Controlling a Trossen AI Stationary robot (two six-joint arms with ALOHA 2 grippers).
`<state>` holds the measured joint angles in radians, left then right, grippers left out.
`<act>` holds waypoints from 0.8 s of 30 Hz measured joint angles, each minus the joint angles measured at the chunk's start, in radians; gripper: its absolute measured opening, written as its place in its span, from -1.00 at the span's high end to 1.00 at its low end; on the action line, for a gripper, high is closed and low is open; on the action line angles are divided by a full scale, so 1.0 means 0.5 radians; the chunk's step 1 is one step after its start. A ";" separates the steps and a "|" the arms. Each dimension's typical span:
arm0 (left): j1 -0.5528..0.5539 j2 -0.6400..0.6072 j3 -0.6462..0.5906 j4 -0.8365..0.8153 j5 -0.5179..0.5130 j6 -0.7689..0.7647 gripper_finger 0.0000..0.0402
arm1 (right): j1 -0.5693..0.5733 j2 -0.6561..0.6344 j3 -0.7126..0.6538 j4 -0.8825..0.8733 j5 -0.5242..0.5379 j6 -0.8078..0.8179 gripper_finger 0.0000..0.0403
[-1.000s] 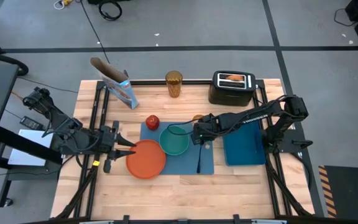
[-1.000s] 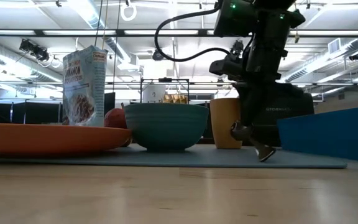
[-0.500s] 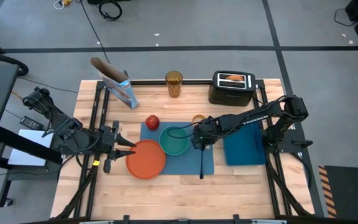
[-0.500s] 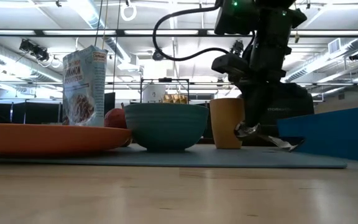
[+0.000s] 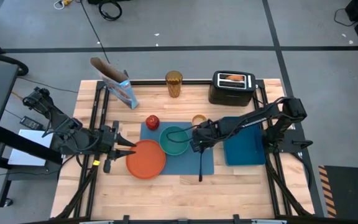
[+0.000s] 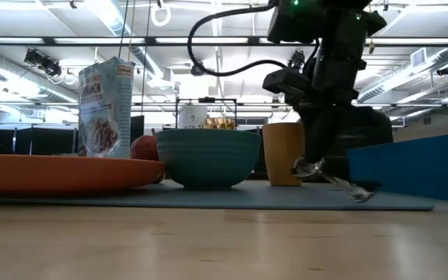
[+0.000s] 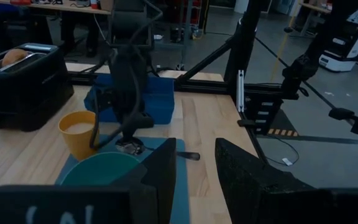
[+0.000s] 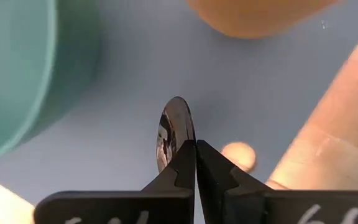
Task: Arrange a breakfast setting
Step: Put the black spoon on the blue mat
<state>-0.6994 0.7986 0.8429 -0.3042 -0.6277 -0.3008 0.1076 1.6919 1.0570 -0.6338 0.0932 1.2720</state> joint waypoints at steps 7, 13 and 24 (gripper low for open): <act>-0.001 -0.001 0.000 -0.018 0.000 -0.006 0.41 | 0.061 0.102 0.005 0.092 0.123 0.017 0.96; 0.000 -0.001 0.000 -0.018 0.000 -0.004 0.41 | 0.083 0.115 0.003 0.077 0.194 0.021 0.96; 0.000 -0.001 0.001 -0.018 0.000 0.017 0.41 | 0.088 0.125 0.004 0.056 0.270 0.014 0.93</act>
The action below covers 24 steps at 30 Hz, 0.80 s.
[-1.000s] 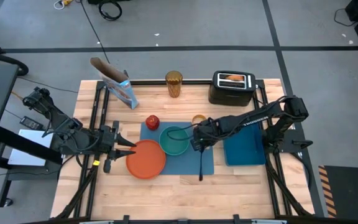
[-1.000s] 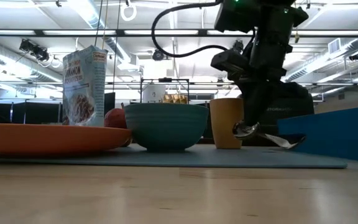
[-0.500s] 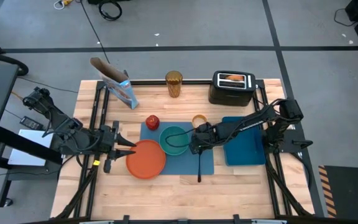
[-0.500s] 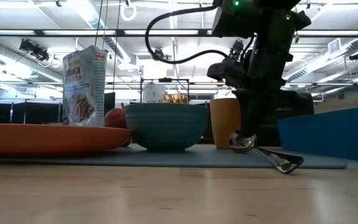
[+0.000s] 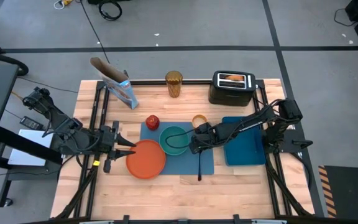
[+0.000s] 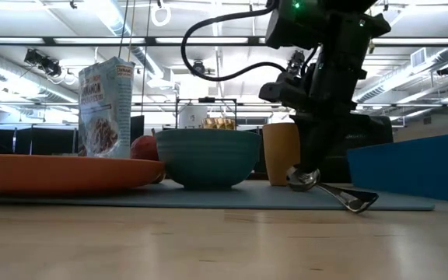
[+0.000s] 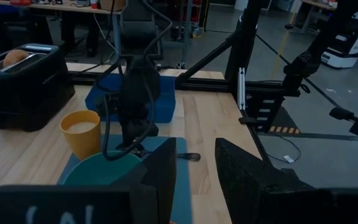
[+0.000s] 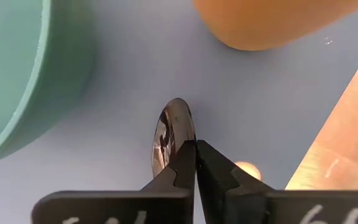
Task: Arrange a breakfast setting
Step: Put the black spoon on the blue mat
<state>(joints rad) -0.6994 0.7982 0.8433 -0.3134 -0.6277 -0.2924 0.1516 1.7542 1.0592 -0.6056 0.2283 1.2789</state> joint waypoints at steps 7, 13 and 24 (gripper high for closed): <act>0.000 0.000 -0.001 0.000 0.000 -0.001 0.41 | -0.001 0.008 -0.004 -0.057 0.027 -0.004 0.75; 0.000 0.000 0.000 -0.007 0.000 -0.001 0.41 | 0.003 0.008 -0.004 -0.092 0.028 -0.046 0.61; 0.000 0.000 0.000 -0.014 0.000 0.005 0.41 | 0.260 0.015 0.175 -0.120 0.084 0.079 0.53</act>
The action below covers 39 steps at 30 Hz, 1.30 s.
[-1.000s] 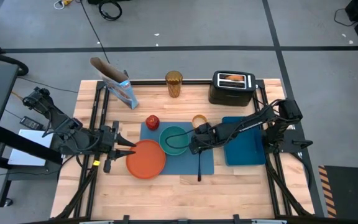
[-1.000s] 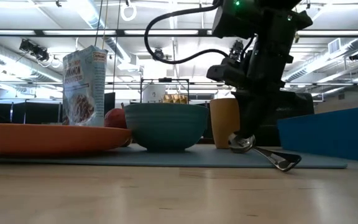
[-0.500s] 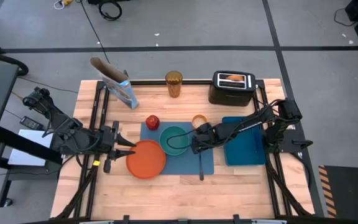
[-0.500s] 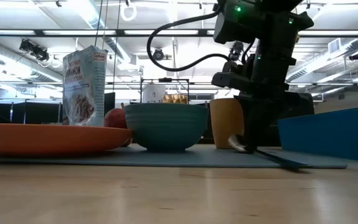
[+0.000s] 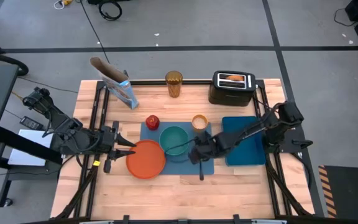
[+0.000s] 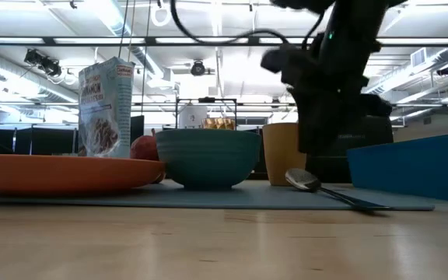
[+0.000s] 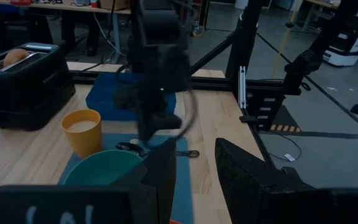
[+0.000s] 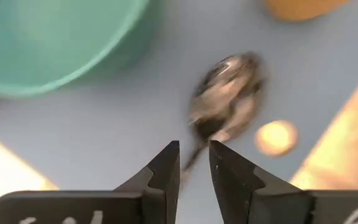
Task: Arrange a breakfast setting
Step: Put the black spoon on the blue mat
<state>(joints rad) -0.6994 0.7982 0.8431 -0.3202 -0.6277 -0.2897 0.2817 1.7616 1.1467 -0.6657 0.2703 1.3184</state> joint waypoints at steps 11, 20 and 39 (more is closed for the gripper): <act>0.002 0.002 0.000 -0.023 0.000 0.020 0.41 | 0.171 0.302 0.085 0.010 0.019 0.346 0.54; 0.002 0.002 0.000 -0.045 0.002 0.010 0.41 | 0.136 0.326 0.087 0.020 0.034 0.395 0.55; 0.002 0.002 0.000 -0.050 0.002 -0.014 0.41 | 0.015 0.199 0.083 -0.148 0.041 0.588 0.81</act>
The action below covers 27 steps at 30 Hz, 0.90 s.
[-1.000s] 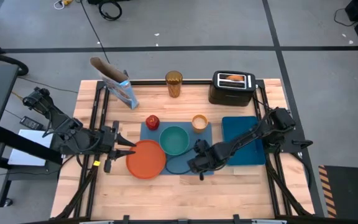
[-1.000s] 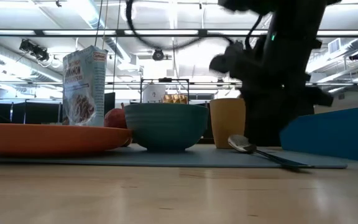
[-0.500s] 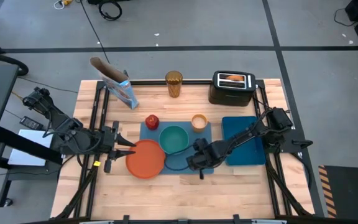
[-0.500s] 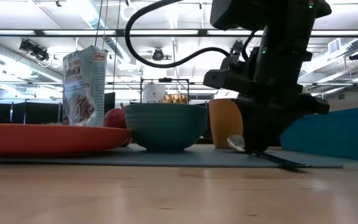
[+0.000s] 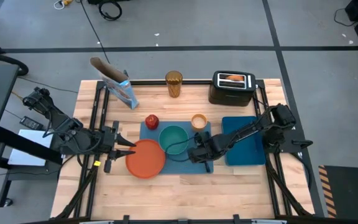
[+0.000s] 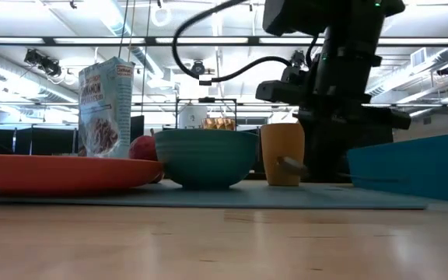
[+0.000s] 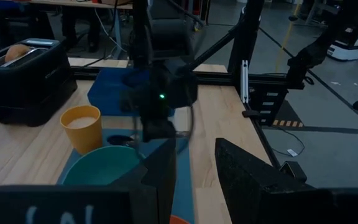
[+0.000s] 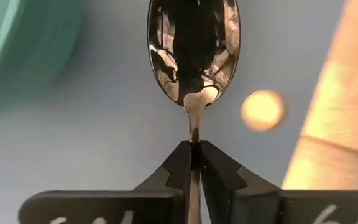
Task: Arrange a breakfast setting
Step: Put the black spoon on the blue mat
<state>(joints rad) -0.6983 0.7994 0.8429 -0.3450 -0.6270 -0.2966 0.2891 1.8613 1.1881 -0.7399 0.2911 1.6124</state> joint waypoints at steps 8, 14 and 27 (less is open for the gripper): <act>-0.001 0.000 0.001 0.005 0.000 -0.029 0.41 | 0.036 -0.001 0.000 -0.003 -0.003 0.418 0.88; -0.005 0.000 0.001 0.081 -0.001 -0.052 0.41 | 0.030 0.034 0.000 0.021 0.079 0.506 0.82; -0.072 0.175 0.001 0.173 -0.002 -0.171 0.41 | 0.016 0.038 0.000 0.041 0.067 0.508 0.78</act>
<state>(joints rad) -0.7341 0.8867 0.8433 -0.2586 -0.6281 -0.3824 0.2970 1.8805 1.1881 -0.7193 0.3248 1.8664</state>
